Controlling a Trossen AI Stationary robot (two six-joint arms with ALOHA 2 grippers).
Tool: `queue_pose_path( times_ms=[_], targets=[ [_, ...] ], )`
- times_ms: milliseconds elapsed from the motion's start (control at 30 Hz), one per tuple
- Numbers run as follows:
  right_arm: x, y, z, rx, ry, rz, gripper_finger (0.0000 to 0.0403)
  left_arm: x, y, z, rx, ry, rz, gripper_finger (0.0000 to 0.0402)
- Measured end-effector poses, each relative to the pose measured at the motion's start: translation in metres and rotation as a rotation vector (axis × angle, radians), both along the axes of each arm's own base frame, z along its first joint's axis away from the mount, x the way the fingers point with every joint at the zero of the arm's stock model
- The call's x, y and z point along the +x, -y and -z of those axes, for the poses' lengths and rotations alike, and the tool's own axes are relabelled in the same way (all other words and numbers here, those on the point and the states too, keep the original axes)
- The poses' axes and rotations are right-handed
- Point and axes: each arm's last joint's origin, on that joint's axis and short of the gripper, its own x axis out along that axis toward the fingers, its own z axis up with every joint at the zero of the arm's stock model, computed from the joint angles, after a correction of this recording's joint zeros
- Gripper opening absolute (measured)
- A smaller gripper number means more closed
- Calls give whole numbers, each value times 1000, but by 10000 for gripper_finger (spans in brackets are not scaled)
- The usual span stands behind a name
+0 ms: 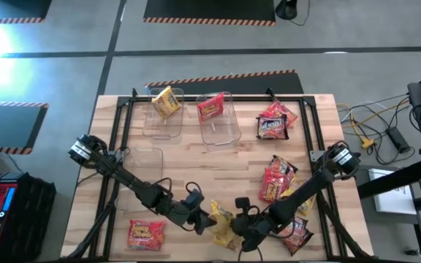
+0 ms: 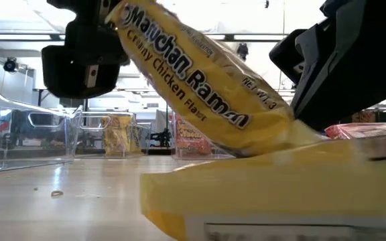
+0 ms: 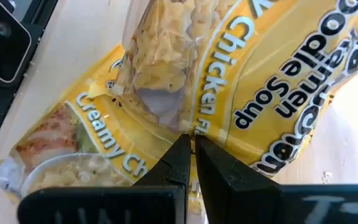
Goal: Sort Maruchan noodles
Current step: Put the yellow noodle pack into the top left transparent bin
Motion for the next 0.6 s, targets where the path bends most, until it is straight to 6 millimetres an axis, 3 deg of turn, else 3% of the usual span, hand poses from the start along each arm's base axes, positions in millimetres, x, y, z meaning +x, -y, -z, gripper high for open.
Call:
queue_pose_path(
  times_ms=[333,600],
  targets=[
    [0,1,0,-25,9,-9,18,-1,-1,3,-40,-41,-11,187],
    [1,0,-1,-21,20,-13,18,0,-2,3,-39,-42,-15,151]
  ],
)
